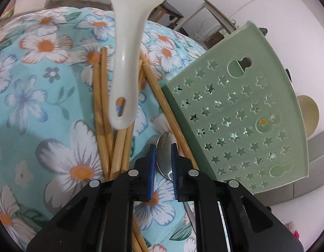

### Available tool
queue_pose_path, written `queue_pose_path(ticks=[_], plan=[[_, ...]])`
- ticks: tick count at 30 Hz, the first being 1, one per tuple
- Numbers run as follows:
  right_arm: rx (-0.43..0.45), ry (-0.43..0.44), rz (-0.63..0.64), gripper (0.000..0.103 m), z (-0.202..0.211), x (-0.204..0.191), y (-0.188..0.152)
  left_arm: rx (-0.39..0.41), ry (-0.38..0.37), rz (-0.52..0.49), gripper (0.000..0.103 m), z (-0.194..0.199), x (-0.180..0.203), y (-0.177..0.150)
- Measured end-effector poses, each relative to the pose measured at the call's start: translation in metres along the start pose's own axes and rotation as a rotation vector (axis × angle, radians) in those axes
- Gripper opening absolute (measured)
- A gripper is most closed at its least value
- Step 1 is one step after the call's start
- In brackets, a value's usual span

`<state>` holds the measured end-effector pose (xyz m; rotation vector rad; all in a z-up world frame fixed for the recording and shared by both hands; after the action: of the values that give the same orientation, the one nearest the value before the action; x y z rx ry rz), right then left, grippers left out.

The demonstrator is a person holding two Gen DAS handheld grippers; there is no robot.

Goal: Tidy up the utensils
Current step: 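Close the right tool on the metal spoon and lift it while the left tool holds the paddle, then carry the spoon toward the basket with the right tool while the left tool lowers the paddle into it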

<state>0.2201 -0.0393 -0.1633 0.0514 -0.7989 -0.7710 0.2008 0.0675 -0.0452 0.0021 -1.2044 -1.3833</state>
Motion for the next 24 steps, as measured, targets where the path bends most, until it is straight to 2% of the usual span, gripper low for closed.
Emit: queue_pose_path(ticks=[6,9,14,24], plan=[[-0.036,0.003,-0.054,0.012,-0.018,0.008,0.016,0.001,0.001,0.001,0.002,-0.002,-0.001,0.000],[-0.037,0.016,-0.086,0.004,-0.024,0.019,0.023,0.001,0.003,0.002,0.002,-0.003,-0.001,0.001],[-0.020,0.053,-0.155,0.002,-0.016,0.029,0.025,0.011,0.005,-0.004,0.002,-0.003,0.002,0.003],[0.080,0.177,-0.448,0.002,0.014,0.085,0.023,0.069,-0.007,-0.054,0.002,0.019,0.030,0.014]])
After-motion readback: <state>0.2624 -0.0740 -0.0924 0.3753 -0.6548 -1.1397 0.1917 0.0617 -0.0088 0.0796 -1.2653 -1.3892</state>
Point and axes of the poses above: each gripper's, at about its wrist camera, not at the fingertips, and z roughly against the way its jaws point, x to its right, y to its top, the point moved 8 cm from there along -z, roughly the way its jaws point, and after that the axes turned 8 degrees about -x, right-handed, at the moved point
